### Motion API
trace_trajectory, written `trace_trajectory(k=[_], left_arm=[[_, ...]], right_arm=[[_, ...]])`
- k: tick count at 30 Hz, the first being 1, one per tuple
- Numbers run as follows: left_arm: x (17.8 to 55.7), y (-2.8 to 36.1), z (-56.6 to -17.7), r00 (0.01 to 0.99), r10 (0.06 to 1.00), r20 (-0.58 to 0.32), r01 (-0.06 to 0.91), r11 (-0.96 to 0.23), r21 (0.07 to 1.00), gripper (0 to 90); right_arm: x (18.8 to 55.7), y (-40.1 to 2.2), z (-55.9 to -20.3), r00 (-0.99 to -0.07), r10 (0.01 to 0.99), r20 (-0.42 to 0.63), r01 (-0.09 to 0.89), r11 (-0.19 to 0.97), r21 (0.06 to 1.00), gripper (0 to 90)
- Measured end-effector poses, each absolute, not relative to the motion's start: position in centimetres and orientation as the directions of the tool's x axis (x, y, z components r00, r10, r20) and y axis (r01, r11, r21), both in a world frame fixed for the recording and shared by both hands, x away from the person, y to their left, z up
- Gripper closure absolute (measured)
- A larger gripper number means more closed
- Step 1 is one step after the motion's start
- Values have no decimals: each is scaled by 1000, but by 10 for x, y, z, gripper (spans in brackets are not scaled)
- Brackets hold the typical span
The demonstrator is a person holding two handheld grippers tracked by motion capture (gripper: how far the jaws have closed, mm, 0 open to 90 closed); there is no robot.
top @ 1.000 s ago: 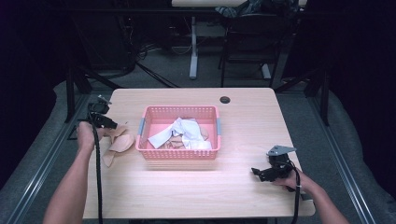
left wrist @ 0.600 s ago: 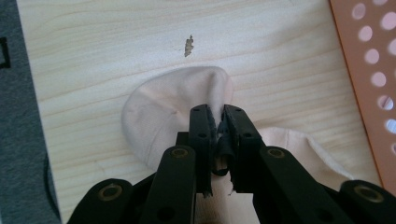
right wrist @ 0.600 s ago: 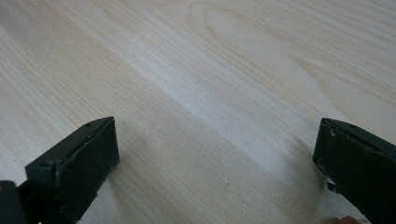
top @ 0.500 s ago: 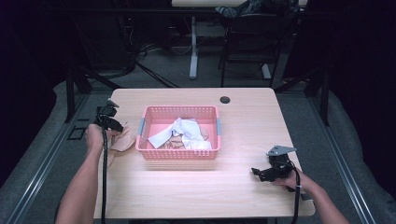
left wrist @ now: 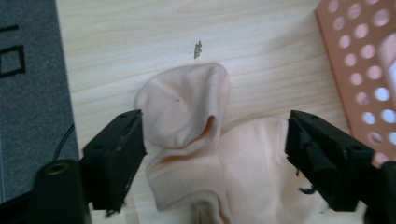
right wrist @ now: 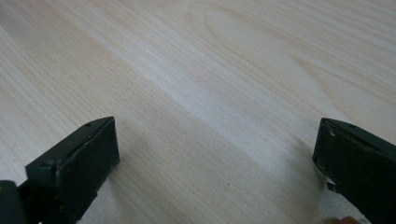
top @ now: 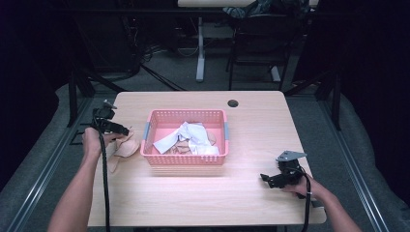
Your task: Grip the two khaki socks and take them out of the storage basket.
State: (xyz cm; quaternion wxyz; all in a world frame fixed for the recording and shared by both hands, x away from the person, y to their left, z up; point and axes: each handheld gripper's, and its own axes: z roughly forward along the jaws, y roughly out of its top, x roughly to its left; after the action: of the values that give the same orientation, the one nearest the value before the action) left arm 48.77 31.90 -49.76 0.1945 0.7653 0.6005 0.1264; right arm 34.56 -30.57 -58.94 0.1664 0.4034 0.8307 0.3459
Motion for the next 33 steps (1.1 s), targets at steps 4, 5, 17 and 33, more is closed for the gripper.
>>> trace_trajectory(k=[4, 5, 17, 33], left_arm=[[477, 321, -485, 255, 966, -51, 860, -203, 469, 130], [473, 321, -482, 254, 966, -50, 853, -199, 482, 107], [426, 319, -467, 286, 958, -32, 801, -220, 557, 0], [377, 314, -495, 306, 952, -24, 797, -242, 553, 0]], right_arm=[[345, -305, -589, -615, 789, 2, 556, 431, 711, 0], [345, -305, -589, -615, 788, 2, 556, 432, 710, 0], [345, -305, -590, -615, 789, 2, 556, 431, 711, 0], [345, -305, -589, -615, 789, 1, 556, 432, 710, 0]])
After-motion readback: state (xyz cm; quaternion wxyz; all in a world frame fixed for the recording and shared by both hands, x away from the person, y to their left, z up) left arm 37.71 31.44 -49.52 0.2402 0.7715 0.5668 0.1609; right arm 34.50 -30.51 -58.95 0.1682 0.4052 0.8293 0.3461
